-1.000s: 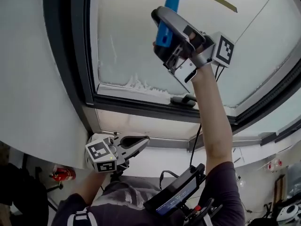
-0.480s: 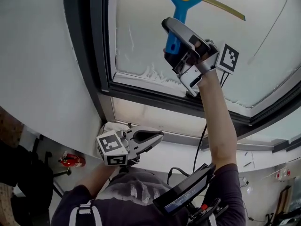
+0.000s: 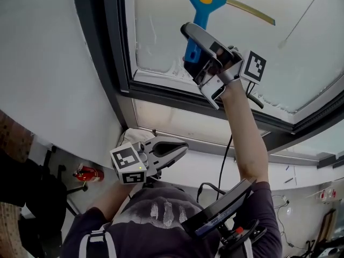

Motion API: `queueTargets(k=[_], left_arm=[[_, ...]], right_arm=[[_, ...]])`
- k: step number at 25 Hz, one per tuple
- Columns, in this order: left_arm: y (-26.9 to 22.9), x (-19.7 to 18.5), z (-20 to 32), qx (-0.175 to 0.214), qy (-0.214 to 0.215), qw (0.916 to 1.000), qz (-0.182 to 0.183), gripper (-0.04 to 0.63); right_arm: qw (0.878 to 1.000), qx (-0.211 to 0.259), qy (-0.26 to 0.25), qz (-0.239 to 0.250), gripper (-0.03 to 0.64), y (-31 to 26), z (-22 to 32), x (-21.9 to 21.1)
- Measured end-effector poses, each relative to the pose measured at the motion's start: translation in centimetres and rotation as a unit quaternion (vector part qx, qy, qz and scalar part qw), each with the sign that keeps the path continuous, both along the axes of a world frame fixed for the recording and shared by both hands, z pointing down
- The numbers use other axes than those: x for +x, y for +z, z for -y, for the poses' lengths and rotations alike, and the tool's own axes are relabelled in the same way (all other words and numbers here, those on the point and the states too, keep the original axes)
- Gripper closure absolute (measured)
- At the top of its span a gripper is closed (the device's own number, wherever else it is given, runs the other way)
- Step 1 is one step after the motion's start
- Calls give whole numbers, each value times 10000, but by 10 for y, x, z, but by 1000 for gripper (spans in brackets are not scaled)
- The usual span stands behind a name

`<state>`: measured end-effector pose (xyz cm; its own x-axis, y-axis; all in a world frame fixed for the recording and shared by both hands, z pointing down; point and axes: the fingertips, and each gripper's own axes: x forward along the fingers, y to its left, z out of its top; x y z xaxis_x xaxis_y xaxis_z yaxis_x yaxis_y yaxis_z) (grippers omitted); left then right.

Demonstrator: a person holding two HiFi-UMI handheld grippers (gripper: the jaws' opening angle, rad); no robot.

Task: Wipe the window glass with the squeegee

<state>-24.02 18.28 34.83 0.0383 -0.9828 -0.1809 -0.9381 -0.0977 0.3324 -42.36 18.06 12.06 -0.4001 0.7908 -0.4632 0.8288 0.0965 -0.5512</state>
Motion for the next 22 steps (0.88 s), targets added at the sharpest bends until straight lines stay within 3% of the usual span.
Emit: queueTargets(k=[7, 22], left_arm=[[11, 16, -18, -36, 11, 10000, 18, 589], [8, 7, -10, -97, -125, 9998, -78, 589]], right_arm=[[9999, -57, 23, -121, 483, 37, -13, 15], [9979, -202, -74, -612, 483, 92, -2, 4]])
